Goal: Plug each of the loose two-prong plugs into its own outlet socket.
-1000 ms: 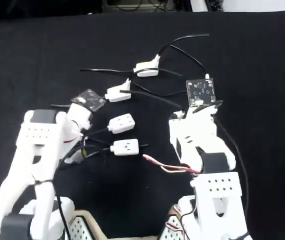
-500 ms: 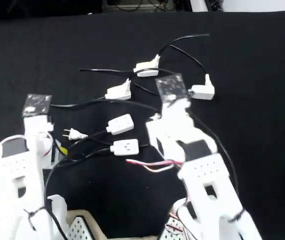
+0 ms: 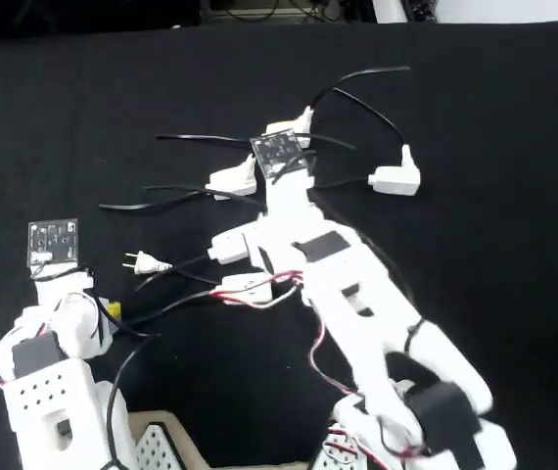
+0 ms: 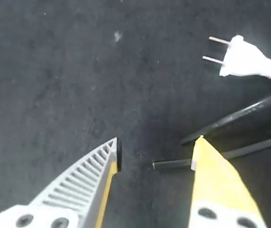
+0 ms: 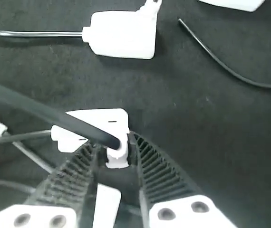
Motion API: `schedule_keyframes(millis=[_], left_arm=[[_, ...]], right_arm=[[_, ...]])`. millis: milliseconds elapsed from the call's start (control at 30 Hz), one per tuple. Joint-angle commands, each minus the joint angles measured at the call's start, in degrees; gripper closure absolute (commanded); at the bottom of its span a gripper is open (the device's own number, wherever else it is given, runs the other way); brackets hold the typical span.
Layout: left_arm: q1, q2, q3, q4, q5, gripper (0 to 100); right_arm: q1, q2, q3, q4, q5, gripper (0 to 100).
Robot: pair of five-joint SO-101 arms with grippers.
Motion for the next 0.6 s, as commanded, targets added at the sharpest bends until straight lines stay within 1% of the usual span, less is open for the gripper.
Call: schedule_keyframes(millis=[0, 133, 500, 567], left_arm=[[-0.3, -1.1, -0.3, -0.8, 0.4, 74], [-0.3, -1.1, -0.2, -0.8, 0.4, 74], [-0.3, -1.1, -0.1, -0.8, 0.4, 74], [-0.3, -1.4, 0.4, -0.8, 0.4, 74]], right_arm=[[-0.9, 2.2, -2.4, -4.7, -0.5, 98.6], [-0.7, 3.5, -2.4, -6.8, -0.5, 98.6], [-1.1, 3.6, -2.5, -6.2, -0.7, 98.6], [-2.2, 3.6, -2.2, -6.2, -0.7, 98.6]])
